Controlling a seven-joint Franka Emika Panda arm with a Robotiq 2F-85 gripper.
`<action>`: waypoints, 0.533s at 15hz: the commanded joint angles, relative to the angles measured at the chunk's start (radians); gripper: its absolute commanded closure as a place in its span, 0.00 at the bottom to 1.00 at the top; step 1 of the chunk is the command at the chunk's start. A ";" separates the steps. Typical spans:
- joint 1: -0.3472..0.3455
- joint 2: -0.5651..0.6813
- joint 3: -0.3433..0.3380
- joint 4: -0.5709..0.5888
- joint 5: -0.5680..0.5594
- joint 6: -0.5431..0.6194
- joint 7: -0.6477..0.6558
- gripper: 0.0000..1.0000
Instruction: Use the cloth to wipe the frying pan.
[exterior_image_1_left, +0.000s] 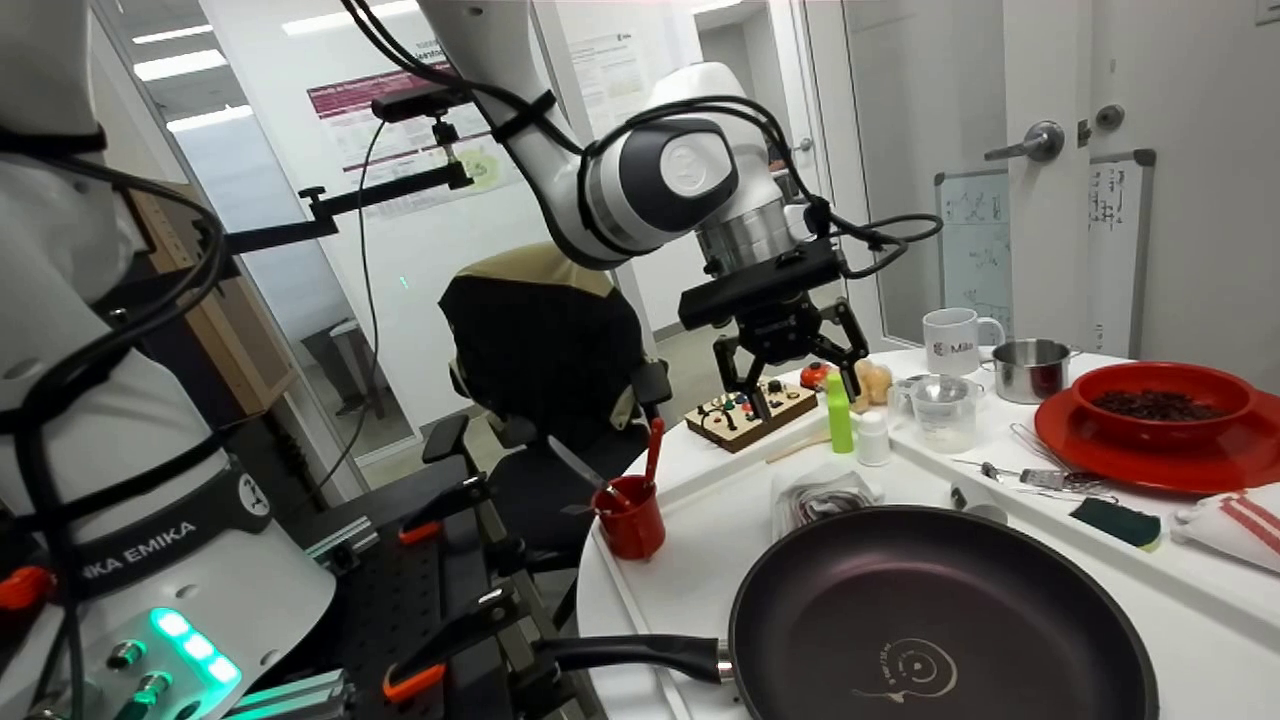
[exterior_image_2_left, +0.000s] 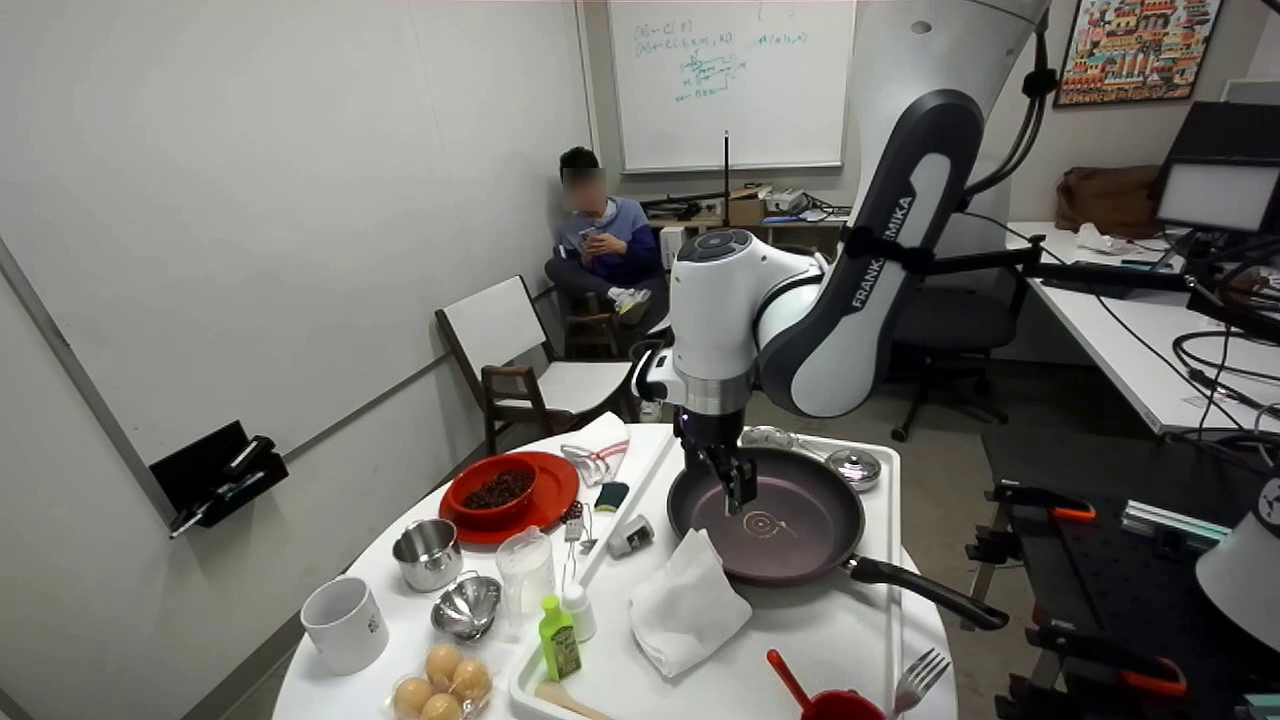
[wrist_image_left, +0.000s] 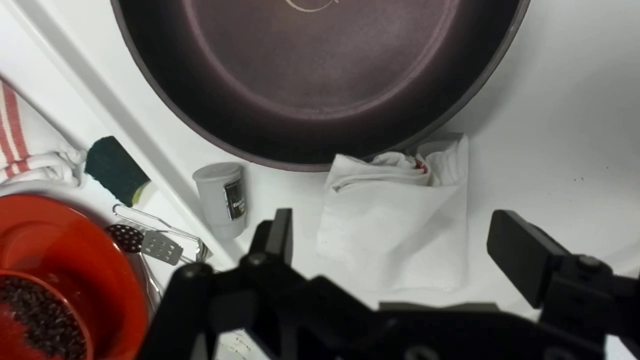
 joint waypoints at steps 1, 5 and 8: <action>-0.022 0.011 0.013 0.006 -0.042 0.009 0.031 0.00; -0.018 0.046 0.013 0.013 -0.067 0.068 0.035 0.00; -0.006 0.083 0.013 0.024 -0.097 0.134 0.030 0.00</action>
